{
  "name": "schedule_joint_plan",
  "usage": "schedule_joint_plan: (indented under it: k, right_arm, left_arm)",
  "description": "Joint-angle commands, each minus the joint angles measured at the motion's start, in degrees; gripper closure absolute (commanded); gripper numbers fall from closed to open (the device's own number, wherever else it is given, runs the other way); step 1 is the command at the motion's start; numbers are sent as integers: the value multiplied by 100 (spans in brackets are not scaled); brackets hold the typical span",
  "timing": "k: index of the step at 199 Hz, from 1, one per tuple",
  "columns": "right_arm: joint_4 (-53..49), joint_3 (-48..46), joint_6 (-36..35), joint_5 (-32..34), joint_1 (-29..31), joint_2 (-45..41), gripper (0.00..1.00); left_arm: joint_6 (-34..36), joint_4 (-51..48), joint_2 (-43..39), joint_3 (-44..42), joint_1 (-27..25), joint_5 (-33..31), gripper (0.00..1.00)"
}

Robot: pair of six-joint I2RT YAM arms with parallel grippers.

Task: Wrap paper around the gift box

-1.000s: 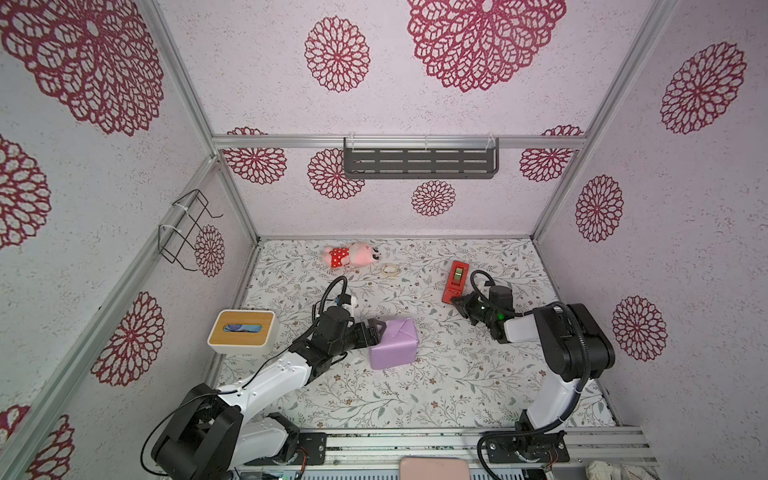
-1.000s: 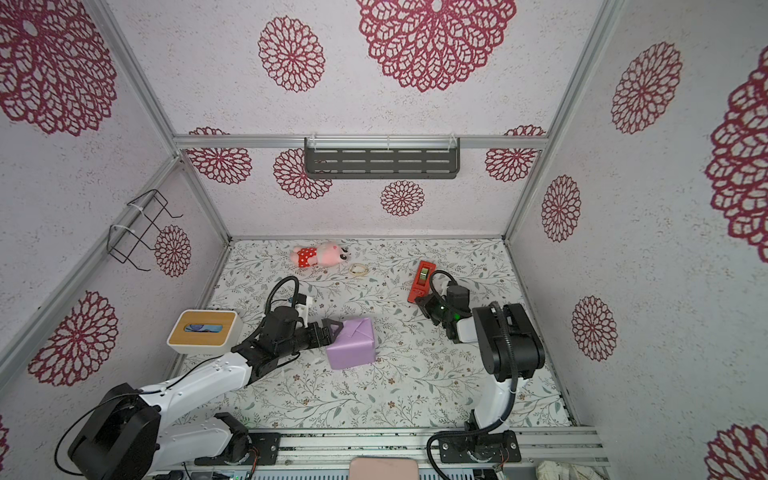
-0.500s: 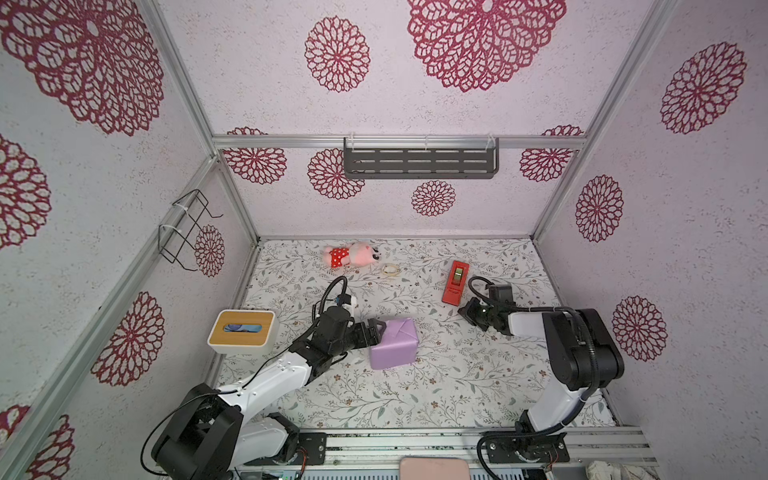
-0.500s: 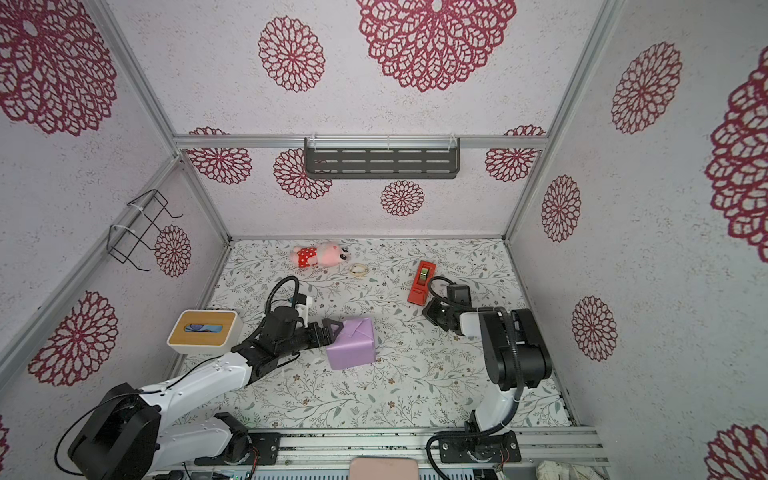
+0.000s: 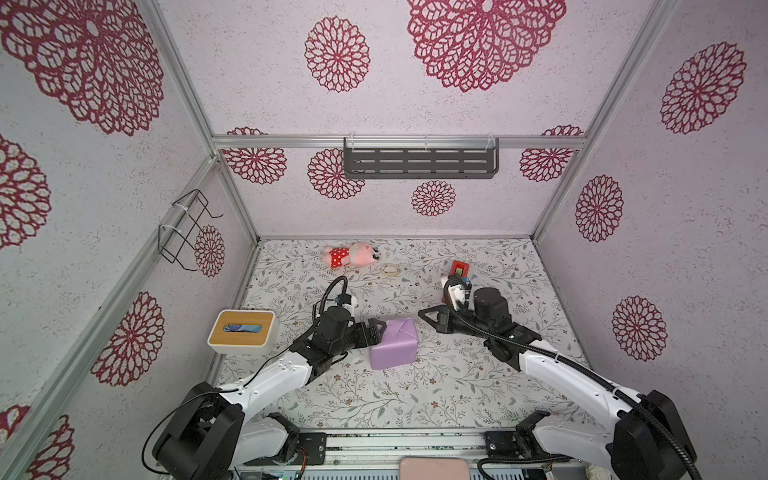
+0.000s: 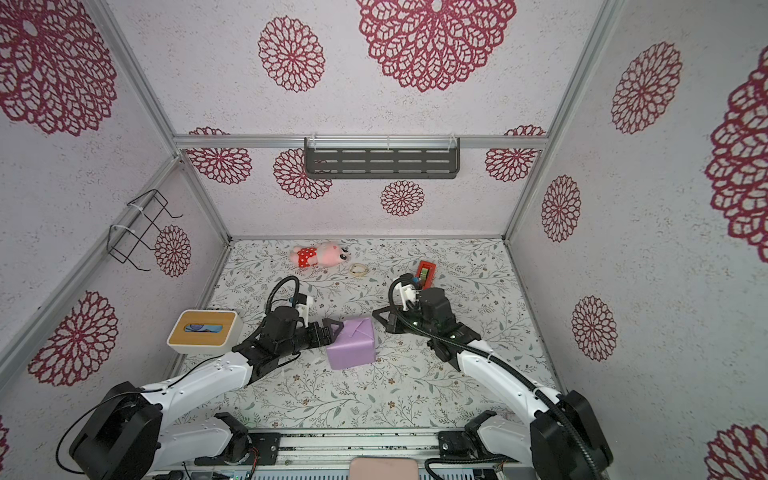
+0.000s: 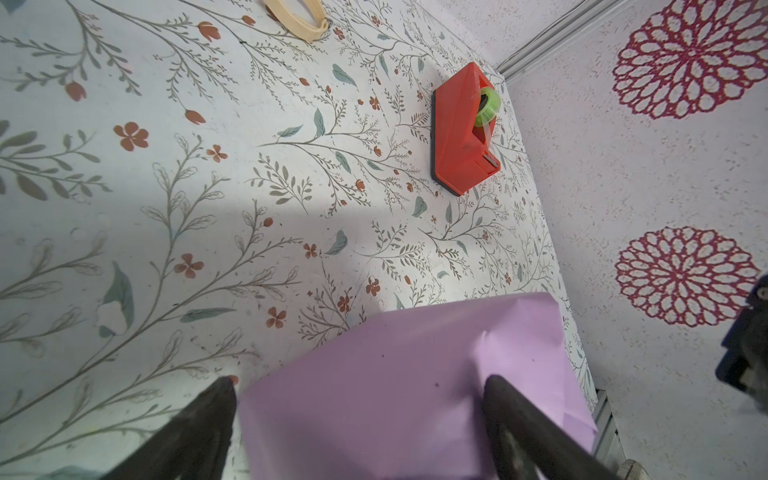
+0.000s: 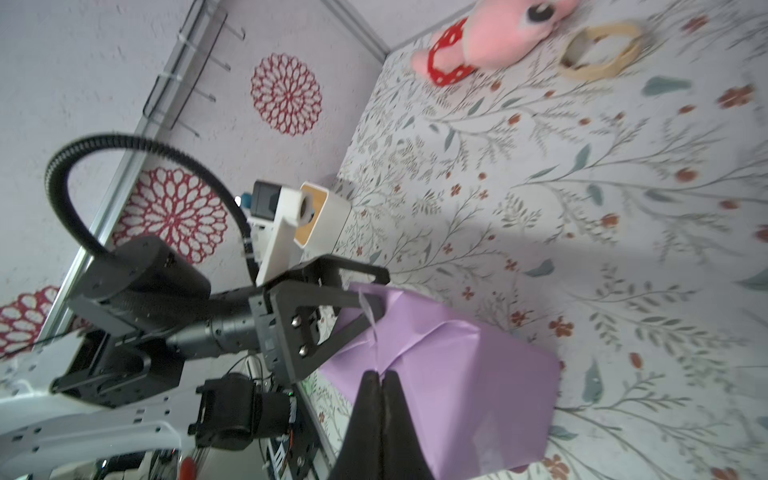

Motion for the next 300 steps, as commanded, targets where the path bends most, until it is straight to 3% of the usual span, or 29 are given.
schedule_joint_plan:
  k: [1,57,182,300]
  right_arm:
    - [-152,333,-243,50,438,256,100]
    - [-164,770,-475,53,785,1019,100]
    - [-138,936,-607,139,886,1447,100]
    - [-1120,916,-2468,899,1060,1593,100]
  left_arm:
    - [177,-784,197,-147,15,-9,6]
    - [195,-835,206,-117,12,6,6]
    - [195,-791,171,-187,15,-5,6]
    - [195,-774,166,-205,15,7,6]
